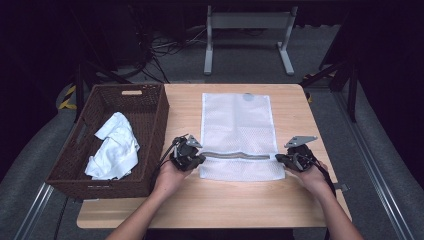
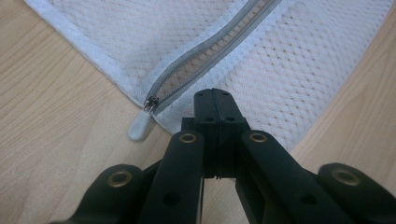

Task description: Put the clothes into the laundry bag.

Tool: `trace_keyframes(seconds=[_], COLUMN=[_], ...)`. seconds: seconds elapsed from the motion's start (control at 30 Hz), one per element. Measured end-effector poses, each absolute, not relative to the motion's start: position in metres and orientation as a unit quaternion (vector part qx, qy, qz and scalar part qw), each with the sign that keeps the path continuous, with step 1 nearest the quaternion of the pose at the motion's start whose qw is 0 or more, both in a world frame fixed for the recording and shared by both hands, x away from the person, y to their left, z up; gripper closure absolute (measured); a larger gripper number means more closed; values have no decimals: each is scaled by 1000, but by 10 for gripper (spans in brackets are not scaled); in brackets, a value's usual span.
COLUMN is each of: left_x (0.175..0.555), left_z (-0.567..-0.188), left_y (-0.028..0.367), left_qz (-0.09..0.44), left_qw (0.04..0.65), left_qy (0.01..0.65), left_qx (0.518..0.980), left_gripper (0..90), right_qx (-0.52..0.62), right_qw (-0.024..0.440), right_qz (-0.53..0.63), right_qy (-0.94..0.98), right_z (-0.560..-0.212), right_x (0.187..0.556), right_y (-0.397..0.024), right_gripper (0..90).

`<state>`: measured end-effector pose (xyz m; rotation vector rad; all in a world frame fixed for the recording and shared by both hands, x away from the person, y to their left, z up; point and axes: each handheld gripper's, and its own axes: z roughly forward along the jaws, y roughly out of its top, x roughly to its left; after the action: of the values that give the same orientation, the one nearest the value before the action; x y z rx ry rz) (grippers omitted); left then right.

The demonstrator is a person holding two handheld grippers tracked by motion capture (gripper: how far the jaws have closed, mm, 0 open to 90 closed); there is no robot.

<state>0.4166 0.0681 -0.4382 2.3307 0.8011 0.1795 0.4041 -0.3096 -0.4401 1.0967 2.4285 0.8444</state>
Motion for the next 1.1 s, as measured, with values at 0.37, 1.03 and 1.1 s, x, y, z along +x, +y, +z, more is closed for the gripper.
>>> trace_keyframes(seconds=[0.37,1.03,1.1], left_x=[419,420,420], left_z=[-453,-453,-453], left_y=[59,52,51], left_qz=[73,58,57], left_qw=[297,297,297], left_qy=[301,289,288], left_qx=[903,908,909], left_gripper=[898,898,898], right_qx=[379,356,354], right_qw=[172,161,160], right_qz=[271,234,227], right_qy=[868,890,893], right_z=[-447,-442,-441], right_x=[404,376,371], right_y=[-309,-309,-308], right_gripper=[899,899,899])
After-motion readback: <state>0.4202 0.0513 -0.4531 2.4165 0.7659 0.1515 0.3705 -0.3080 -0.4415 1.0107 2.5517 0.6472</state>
